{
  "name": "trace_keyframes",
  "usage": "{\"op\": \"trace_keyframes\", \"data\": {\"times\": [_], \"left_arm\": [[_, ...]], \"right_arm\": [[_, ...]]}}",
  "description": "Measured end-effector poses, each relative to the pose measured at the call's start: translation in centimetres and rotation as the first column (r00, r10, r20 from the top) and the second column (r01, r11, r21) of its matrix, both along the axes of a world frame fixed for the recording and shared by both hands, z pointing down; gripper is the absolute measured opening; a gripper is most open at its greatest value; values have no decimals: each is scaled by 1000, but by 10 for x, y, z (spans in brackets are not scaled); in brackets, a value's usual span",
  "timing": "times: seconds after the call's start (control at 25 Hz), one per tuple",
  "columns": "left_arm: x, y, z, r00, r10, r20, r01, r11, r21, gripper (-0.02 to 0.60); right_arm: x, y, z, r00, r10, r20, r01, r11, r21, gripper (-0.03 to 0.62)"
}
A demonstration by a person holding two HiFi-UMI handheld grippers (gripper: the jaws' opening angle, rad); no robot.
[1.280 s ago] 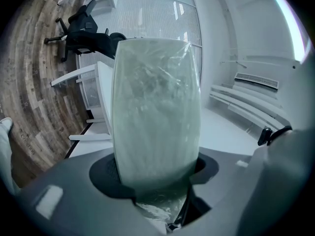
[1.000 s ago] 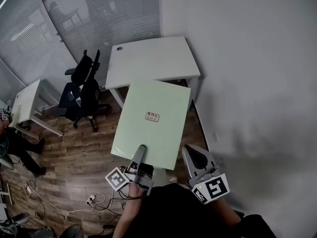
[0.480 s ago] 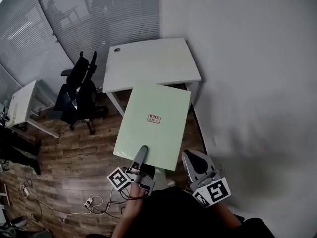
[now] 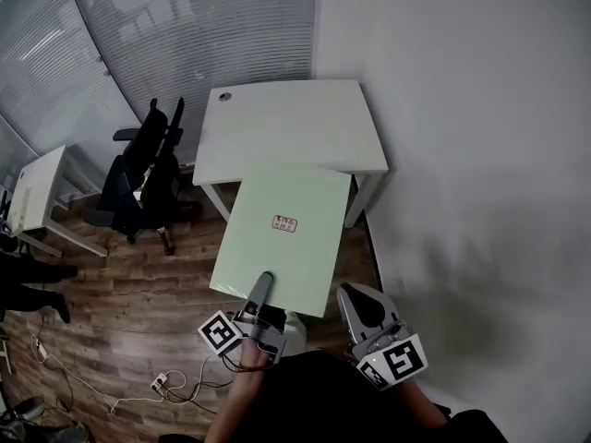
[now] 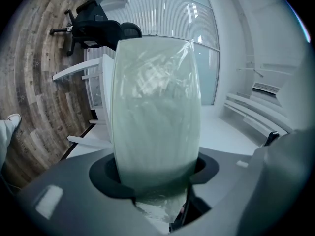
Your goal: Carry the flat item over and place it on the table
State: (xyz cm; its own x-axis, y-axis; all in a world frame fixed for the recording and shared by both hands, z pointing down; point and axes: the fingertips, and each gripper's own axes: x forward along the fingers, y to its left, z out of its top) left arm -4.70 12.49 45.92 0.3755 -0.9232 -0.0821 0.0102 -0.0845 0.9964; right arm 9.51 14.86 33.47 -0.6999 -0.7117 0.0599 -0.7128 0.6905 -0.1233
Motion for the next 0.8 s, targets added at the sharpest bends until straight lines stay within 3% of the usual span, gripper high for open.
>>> {"op": "trace_keyframes", "data": {"times": [0.56,0.8], "left_arm": [[-54,-127,12,1000,28,-8,-28,999,-30,278],[-72,-158,21,999,38,8,-38,999,-34,278]], "right_arm": [[-57,-124,0,999,26,-24,-26,1000,-6,0],[-84,-149,-1,1000,3,6,-3,1000,20,0]]}}
